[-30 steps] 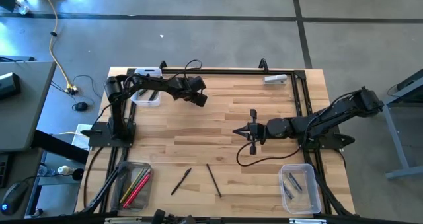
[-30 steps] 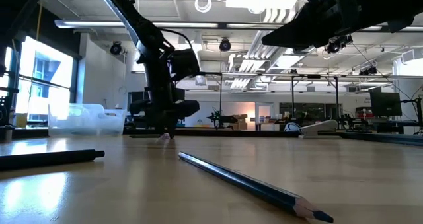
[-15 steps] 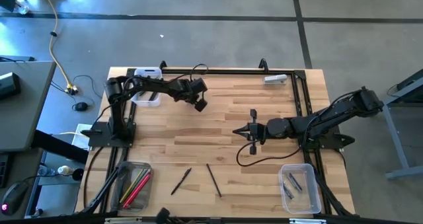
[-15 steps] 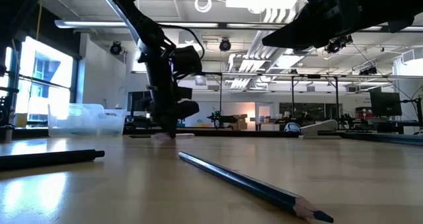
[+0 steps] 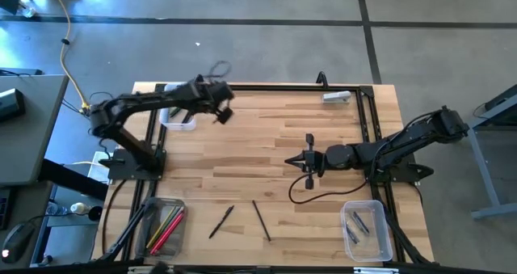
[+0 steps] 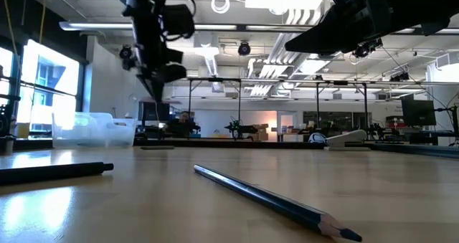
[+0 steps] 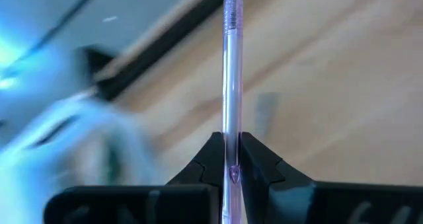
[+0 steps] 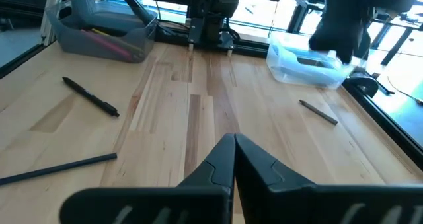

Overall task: Sort crayons/erasers/pens/pencils in bins
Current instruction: Put the violet pen into the top transparent bin

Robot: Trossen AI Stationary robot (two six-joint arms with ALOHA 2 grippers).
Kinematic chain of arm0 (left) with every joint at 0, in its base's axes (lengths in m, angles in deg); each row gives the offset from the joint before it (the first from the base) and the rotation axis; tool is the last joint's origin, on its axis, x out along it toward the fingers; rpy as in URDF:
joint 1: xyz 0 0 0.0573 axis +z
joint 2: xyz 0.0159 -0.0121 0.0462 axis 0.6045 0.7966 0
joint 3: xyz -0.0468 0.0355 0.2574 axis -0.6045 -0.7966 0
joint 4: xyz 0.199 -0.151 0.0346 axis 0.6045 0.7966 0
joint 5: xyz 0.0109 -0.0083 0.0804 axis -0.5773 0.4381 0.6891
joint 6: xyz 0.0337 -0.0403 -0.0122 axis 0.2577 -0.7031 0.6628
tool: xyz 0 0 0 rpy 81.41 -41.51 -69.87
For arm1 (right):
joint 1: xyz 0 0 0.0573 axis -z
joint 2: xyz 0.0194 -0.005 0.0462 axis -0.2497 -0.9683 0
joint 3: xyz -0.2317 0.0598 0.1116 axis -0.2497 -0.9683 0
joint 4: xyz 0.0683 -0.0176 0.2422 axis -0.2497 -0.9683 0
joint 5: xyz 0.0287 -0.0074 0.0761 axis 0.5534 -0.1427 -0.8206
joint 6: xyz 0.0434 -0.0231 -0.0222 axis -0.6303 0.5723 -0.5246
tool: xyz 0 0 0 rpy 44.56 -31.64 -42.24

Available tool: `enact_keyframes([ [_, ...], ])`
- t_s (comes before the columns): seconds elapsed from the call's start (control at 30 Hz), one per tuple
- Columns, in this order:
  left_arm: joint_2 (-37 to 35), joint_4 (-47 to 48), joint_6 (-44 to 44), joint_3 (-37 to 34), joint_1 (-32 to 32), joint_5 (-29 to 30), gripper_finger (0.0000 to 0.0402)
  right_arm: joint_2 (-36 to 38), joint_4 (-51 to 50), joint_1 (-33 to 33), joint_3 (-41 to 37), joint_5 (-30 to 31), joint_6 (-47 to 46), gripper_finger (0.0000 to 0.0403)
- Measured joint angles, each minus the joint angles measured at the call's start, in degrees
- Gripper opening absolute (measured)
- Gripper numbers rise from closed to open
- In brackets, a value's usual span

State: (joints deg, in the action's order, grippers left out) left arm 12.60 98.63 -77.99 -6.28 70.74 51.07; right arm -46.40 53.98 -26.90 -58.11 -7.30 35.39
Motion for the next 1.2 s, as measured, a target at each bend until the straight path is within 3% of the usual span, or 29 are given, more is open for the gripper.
enact_keyframes([
  [0.13, -6.34, 9.33, -2.42, -0.21, 2.33, 5.36, 0.0009, 0.02, -0.42, 0.01, -0.02, 0.00, 0.00, 0.0000],
  [0.23, -9.96, 11.33, -2.76, -2.96, 4.71, 6.10, 0.0008, 0.02, -0.40, 0.01, -0.02, 0.00, 0.00, 0.0000],
  [0.37, -13.13, 7.83, -2.70, -10.52, 8.92, 5.19, 0.0008, 0.02, -0.40, -0.01, -0.02, 0.00, 0.00, 0.0000],
  [0.57, -13.72, -4.64, 1.71, -20.13, 15.88, 2.10, 0.0008, 0.02, -0.38, 0.00, -0.02, 0.00, -0.02, 0.0000],
  [1.2, -9.33, -2.45, -1.48, -20.39, 15.17, -1.25, 0.0022, 0.02, 1.10, -0.09, -0.02, 0.00, -0.02, 0.0000],
])
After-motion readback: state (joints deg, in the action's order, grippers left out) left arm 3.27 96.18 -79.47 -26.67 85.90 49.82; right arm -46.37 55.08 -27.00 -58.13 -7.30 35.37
